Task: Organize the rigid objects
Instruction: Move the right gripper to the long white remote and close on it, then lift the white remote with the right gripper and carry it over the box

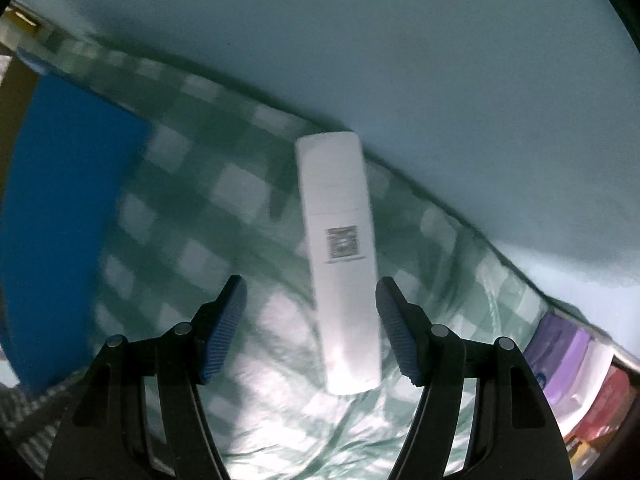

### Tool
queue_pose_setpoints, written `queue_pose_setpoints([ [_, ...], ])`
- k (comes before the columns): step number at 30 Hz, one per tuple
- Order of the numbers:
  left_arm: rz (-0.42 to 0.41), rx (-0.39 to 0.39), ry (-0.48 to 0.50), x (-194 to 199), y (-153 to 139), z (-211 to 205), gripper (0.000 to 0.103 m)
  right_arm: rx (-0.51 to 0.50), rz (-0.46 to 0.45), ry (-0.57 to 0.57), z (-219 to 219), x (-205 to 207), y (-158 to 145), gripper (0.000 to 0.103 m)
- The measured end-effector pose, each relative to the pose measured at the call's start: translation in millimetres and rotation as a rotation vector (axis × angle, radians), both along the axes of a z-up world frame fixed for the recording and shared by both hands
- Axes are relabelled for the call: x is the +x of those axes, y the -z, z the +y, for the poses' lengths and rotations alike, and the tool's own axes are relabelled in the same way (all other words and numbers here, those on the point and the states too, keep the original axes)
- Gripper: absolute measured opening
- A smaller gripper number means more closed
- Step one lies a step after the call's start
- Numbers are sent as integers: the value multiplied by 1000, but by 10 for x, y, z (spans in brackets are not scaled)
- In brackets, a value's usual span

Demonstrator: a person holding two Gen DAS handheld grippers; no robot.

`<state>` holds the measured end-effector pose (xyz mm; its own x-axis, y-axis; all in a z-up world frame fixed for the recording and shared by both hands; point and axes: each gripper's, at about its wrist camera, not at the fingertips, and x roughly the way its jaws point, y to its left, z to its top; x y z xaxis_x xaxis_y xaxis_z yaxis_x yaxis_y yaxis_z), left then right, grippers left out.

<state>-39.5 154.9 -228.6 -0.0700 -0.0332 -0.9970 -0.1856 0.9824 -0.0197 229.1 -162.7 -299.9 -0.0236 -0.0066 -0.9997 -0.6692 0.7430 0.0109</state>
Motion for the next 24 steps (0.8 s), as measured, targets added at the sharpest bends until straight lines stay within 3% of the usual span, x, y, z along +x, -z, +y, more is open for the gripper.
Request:
queue_pose_setpoints([
  [8, 4, 2, -18, -8, 6, 1, 25, -17, 15, -4, -33, 73, 231, 65],
  [10, 5, 1, -19, -7, 6, 3, 25, -26, 25, 3, -38, 90, 280, 57],
  [14, 5, 2, -16, -5, 7, 5, 25, -23, 29, 27, -49, 158, 276, 52],
  [16, 6, 1, -18, -6, 8, 2, 25, -24, 32, 35, -53, 170, 251, 43],
  [24, 6, 2, -13, -3, 11, -9, 25, -54, 69, 49, 69, 91, 277, 41],
])
